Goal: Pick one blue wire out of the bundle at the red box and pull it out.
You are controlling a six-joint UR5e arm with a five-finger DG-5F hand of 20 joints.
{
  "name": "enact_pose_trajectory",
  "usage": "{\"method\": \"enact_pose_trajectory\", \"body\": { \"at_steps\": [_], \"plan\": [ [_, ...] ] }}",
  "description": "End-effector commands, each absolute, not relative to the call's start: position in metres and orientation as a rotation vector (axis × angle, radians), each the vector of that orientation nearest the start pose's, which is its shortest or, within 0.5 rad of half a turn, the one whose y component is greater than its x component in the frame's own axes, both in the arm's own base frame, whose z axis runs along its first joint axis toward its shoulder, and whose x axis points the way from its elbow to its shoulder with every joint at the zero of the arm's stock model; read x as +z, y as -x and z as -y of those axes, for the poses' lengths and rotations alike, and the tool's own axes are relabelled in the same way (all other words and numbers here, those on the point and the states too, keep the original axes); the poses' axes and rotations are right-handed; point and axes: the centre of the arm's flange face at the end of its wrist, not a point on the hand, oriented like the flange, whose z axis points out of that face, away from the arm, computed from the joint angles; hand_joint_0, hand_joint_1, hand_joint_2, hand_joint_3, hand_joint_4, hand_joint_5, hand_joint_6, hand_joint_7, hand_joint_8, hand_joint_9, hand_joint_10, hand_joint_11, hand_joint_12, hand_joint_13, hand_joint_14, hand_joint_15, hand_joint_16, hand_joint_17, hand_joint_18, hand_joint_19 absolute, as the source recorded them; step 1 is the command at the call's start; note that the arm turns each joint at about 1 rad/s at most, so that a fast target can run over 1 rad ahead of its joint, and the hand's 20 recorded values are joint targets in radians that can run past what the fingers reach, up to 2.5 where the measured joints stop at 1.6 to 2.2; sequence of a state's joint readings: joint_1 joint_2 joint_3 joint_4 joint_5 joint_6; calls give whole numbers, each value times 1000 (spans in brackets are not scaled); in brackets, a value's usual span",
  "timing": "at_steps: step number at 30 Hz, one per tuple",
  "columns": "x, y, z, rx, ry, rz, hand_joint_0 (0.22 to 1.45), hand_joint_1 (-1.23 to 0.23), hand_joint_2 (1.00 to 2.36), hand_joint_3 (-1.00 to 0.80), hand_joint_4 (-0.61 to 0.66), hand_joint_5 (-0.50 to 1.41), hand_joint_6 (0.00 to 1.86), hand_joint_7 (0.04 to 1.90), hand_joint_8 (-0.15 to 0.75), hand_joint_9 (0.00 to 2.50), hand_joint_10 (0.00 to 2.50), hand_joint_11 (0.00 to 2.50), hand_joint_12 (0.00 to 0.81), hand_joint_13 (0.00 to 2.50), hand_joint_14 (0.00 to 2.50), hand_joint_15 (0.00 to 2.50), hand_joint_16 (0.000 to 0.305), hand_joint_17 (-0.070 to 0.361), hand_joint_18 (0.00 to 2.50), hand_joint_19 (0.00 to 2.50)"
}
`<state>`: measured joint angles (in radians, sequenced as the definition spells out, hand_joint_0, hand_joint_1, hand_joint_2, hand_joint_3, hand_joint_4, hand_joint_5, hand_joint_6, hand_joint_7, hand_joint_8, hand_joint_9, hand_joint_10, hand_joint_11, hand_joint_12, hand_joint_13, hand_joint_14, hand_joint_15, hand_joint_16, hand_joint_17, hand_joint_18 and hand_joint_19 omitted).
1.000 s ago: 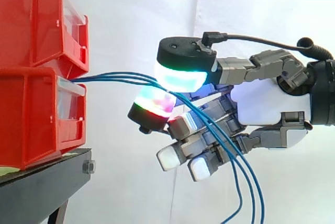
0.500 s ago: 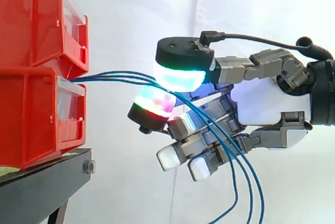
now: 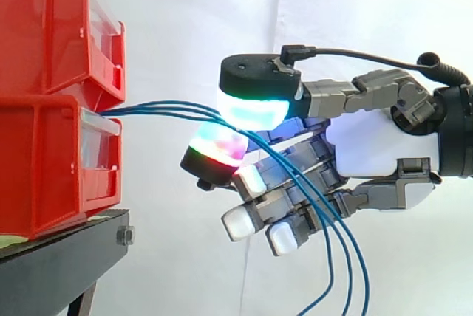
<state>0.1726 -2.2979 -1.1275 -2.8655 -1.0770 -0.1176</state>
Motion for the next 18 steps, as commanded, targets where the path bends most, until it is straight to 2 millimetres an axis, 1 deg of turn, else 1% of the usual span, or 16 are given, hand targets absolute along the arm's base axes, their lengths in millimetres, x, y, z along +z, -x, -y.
{"method": "enact_pose_trajectory", "body": {
  "at_steps": [1, 10, 12, 15, 18],
  "plan": [
    [270, -766, 50, 875, -1277, -1042, 597, -673, 1012, -157, 327, -185, 845, 1144, 430, 969, 16, 809, 520, 925, 14, 502, 70, 158, 950, 605],
    [270, -766, 50, 875, -1277, -1042, 595, -652, 1013, -126, 328, -183, 842, 1132, 442, 971, 17, 823, 527, 928, 15, 500, 71, 160, 963, 605],
    [270, -766, 50, 875, -1277, -1042, 600, -691, 1017, -114, 316, -185, 843, 1127, 432, 967, 17, 876, 511, 925, 15, 519, 68, 153, 948, 602],
    [270, -766, 50, 875, -1277, -1042, 620, -785, 1021, -139, 286, -189, 847, 1101, 411, 959, 20, 943, 482, 911, 16, 530, 62, 140, 906, 607],
    [270, -766, 50, 874, -1277, -1043, 645, -839, 1021, -162, 275, -194, 862, 1099, 413, 957, 20, 973, 477, 910, 18, 525, 62, 140, 905, 579]
  ]
}}
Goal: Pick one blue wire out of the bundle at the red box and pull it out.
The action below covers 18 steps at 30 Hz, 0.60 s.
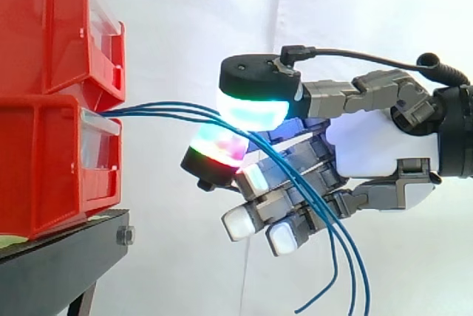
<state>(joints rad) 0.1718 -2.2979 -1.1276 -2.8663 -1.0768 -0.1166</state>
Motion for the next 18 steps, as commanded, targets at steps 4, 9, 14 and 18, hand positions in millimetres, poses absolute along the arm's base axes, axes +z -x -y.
{"method": "enact_pose_trajectory", "body": {
  "at_steps": [4, 9, 14, 18],
  "plan": [
    [270, -766, 50, 874, -1277, -1043, 696, -883, 1021, -195, 252, -198, 870, 1100, 417, 949, 20, 985, 477, 909, 19, 514, 62, 139, 904, 552],
    [270, -766, 50, 876, -1276, -1043, 741, -906, 1017, -262, 280, -216, 890, 1070, 405, 893, 19, 989, 468, 893, 18, 508, 61, 138, 900, 534],
    [270, -766, 50, 875, -1277, -1044, 708, -886, 1013, -324, 323, -215, 891, 1053, 404, 896, 18, 990, 472, 896, 18, 508, 61, 138, 909, 530],
    [270, -766, 50, 875, -1277, -1044, 684, -869, 1005, -451, 314, -211, 887, 1048, 410, 920, 19, 990, 475, 908, 18, 516, 62, 139, 911, 546]
  ]
}}
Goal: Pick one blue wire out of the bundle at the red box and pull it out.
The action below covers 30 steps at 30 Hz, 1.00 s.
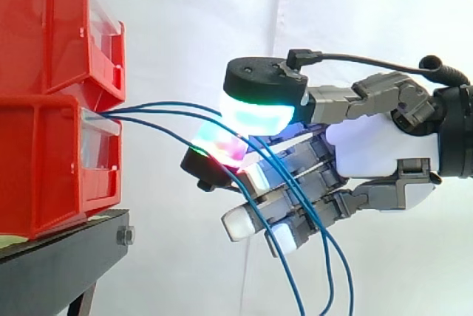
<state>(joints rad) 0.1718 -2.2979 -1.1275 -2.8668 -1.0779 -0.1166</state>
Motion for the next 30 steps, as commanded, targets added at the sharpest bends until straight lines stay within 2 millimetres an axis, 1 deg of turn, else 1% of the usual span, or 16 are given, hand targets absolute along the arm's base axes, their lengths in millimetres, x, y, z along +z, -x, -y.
{"method": "enact_pose_trajectory", "body": {
  "at_steps": [1, 5, 9, 11, 12, 13, 14, 18, 20, 22, 23, 30],
  "plan": [
    [270, -766, 50, 875, -1277, -1044, 683, -867, 1002, -468, 310, -209, 885, 1055, 411, 924, 19, 996, 477, 910, 16, 511, 61, 138, 911, 547],
    [270, -766, 50, 876, -1276, -1043, 717, -889, 1000, -500, 290, -208, 886, 1085, 410, 930, 17, 990, 475, 918, 16, 508, 61, 137, 920, 530],
    [270, -766, 50, 875, -1277, -1044, 746, -883, 1002, -465, 288, -210, 888, 1143, 411, 927, 18, 991, 474, 919, 16, 507, 61, 137, 923, 520],
    [270, -766, 50, 874, -1277, -1043, 713, -874, 1004, -451, 325, -209, 891, 1138, 406, 928, 16, 992, 474, 916, 18, 513, 61, 136, 924, 535],
    [270, -766, 50, 874, -1277, -1043, 690, -863, 1003, -454, 323, -209, 892, 1124, 405, 927, 18, 994, 475, 915, 18, 511, 61, 137, 907, 537],
    [270, -766, 50, 875, -1277, -1044, 663, -836, 1004, -459, 315, -209, 889, 1075, 405, 925, 18, 984, 476, 909, 16, 511, 61, 137, 903, 555],
    [270, -766, 50, 875, -1277, -1044, 629, -796, 1003, -463, 316, -207, 885, 1068, 406, 923, 19, 976, 479, 907, 16, 514, 61, 137, 900, 564],
    [270, -766, 50, 876, -1276, -1043, 564, -722, 1002, -483, 311, -203, 875, 1078, 416, 936, 18, 971, 491, 909, 17, 523, 63, 142, 911, 587],
    [270, -766, 50, 876, -1276, -1043, 554, -701, 1001, -490, 313, -201, 871, 1089, 423, 945, 18, 953, 497, 914, 15, 522, 64, 144, 912, 596],
    [270, -766, 50, 875, -1277, -1044, 552, -675, 1003, -465, 313, -196, 868, 1100, 424, 954, 17, 973, 500, 919, 15, 526, 64, 144, 913, 596],
    [270, -766, 50, 875, -1277, -1044, 577, -646, 1005, -425, 307, -191, 865, 1109, 422, 964, 18, 963, 497, 916, 16, 524, 63, 142, 909, 602],
    [270, -766, 50, 875, -1277, -1044, 597, -688, 1014, -303, 283, -188, 875, 1141, 423, 976, 17, 967, 492, 923, 16, 523, 62, 140, 918, 603]
  ]
}}
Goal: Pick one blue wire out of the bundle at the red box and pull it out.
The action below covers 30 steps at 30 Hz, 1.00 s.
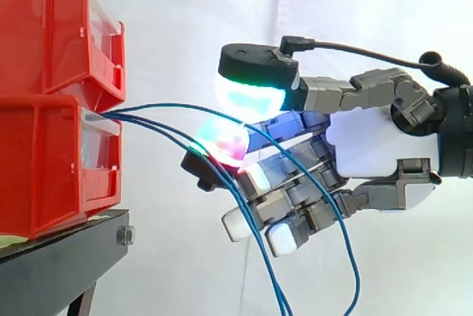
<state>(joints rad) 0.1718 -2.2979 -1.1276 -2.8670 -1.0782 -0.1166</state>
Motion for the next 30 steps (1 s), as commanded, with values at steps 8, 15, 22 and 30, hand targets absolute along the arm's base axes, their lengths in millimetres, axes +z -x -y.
{"method": "enact_pose_trajectory", "body": {
  "at_steps": [8, 15, 22, 30],
  "plan": [
    [270, -766, 50, 875, -1277, -1044, 600, -710, 1020, -196, 270, -181, 895, 1143, 426, 1004, 18, 990, 490, 936, 16, 531, 62, 140, 928, 603],
    [270, -766, 50, 874, -1277, -1043, 588, -723, 1024, -93, 210, -165, 892, 1194, 419, 1049, 19, 990, 489, 947, 16, 528, 62, 139, 944, 605],
    [270, -766, 49, 884, -1274, -1050, 591, -763, 1020, -17, 158, -144, 883, 1238, 433, 1133, 14, 984, 512, 982, 14, 513, 67, 150, 1002, 574],
    [269, -766, 47, 902, -1264, -1071, 594, -775, 1017, 23, 138, -131, 878, 1276, 435, 1176, 18, 955, 523, 989, 16, 504, 69, 154, 1016, 563]
  ]
}}
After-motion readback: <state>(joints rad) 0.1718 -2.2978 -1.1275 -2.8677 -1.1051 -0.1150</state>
